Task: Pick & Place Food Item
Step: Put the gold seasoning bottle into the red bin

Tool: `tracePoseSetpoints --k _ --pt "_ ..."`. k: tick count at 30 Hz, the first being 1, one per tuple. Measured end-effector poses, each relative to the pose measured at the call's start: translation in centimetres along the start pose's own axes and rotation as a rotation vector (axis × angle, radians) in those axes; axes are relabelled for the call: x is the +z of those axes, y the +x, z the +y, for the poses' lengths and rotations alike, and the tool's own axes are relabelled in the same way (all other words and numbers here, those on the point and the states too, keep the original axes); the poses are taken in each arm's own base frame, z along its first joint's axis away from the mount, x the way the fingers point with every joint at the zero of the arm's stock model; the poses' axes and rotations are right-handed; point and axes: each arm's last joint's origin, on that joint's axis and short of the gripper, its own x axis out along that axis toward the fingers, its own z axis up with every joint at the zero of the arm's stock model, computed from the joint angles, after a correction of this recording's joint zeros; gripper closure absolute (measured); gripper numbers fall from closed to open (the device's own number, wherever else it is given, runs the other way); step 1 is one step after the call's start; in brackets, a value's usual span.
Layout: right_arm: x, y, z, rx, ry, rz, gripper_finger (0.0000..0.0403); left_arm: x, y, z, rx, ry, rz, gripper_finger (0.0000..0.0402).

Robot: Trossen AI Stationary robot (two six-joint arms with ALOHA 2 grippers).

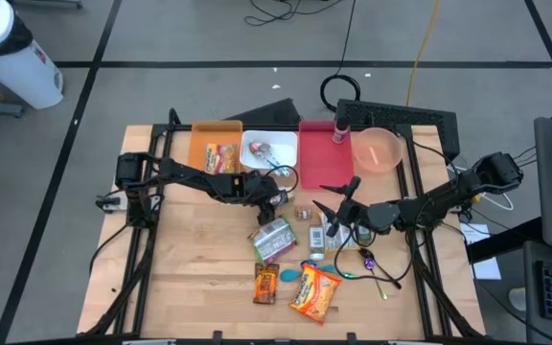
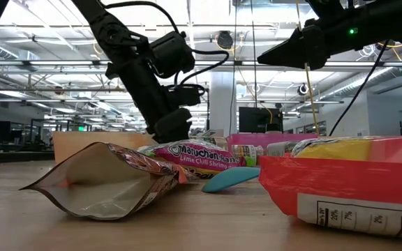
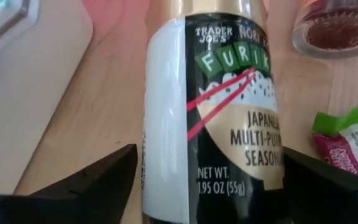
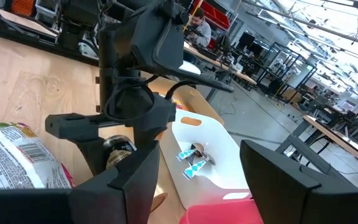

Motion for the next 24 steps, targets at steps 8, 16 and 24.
tracePoseSetpoints --k 8,16,24 --pt "0.0 0.0 0.0 0.000 0.001 0.000 0.0183 0.0 0.0 0.0 -0.003 0.000 0.002 0.0121" --pt "0.0 0.0 0.0 0.000 0.000 0.000 0.0183 -0.2 -0.5 -0.2 -0.068 0.005 0.037 0.0105" --pt "-0.1 0.0 0.0 0.002 -0.007 0.006 0.0183 0.0 -3.4 0.0 -0.066 -0.007 0.078 0.0121"
